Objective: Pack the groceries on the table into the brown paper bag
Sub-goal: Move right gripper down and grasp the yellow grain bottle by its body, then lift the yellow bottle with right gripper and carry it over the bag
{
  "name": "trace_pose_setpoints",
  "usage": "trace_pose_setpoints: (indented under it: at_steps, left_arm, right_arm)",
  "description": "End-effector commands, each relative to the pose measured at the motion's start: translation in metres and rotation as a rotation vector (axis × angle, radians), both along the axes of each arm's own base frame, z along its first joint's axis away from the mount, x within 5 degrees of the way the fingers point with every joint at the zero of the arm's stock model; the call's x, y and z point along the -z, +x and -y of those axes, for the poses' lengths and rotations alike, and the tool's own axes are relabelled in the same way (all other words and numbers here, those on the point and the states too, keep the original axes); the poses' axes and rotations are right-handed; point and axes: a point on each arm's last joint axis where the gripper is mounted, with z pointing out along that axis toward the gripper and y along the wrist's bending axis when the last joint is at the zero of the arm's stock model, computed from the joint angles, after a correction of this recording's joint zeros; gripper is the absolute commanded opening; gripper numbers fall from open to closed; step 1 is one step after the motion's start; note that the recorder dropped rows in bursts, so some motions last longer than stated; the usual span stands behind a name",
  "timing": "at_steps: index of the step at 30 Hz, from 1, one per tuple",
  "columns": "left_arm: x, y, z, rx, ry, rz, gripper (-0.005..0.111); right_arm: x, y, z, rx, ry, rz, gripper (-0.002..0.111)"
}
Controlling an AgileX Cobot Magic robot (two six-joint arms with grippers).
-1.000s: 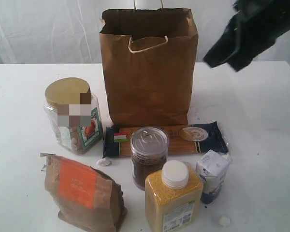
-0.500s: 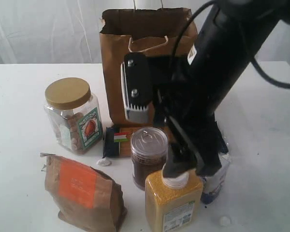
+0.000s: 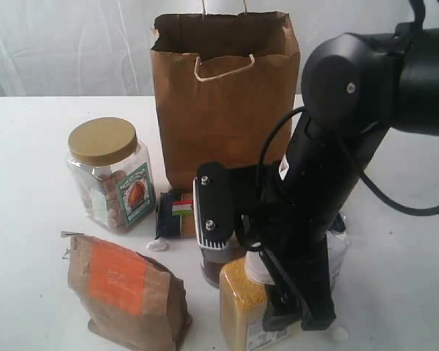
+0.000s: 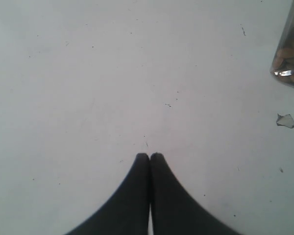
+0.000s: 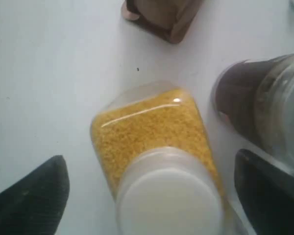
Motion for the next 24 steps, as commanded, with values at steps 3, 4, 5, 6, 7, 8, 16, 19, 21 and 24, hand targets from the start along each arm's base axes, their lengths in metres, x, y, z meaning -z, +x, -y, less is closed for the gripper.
trace_pose_setpoints:
  at_steps: [3,4,5,6,7,8,16,19,21,24]
  left_arm:
    - [0.001,0.0,0.0,0.005,0.004,0.003,0.0]
    - [0.001,0.0,0.0,0.005,0.004,0.003,0.0]
    - [0.001,0.0,0.0,0.005,0.004,0.003,0.0]
    - [0.001,0.0,0.0,0.005,0.004,0.003,0.0]
    - [0.001,0.0,0.0,0.005,0.004,0.003,0.0]
    - [0.001,0.0,0.0,0.005,0.004,0.003,0.0]
    - [0.001,0.0,0.0,0.005,0.004,0.003,0.0]
    - [0.001,0.0,0.0,0.005,0.004,0.003,0.0]
    - [0.001,0.0,0.0,0.005,0.004,0.003,0.0]
    - [0.001,0.0,0.0,0.005,0.004,0.003,0.0]
  right_arm:
    - [0.014,-0.006,0.005,0.003,-0.034,-0.04,0.083]
    - [0.015,-0.006,0.005,0.003,-0.036,-0.041,0.082]
    - [0.015,-0.006,0.005,0.003,-0.036,-0.041,0.078]
    - [0.015,-0.006,0.005,0.004,-0.034,-0.039,0.074]
    - [0.015,-0.006,0.005,0.004,-0.033,-0.038,0.068]
    - [0.015,-0.006,0.005,0.004,-0.033,-0.038,0.063]
    - [0.014,-0.007,0.005,0.006,-0.031,-0.037,0.016]
    - [0.005,-0.008,0.005,0.023,-0.002,-0.027,0.009]
    - [-0.008,-0.008,0.004,0.073,0.039,-0.004,0.006]
    - [-0.031,-0.007,0.003,0.202,0.124,0.039,0.001]
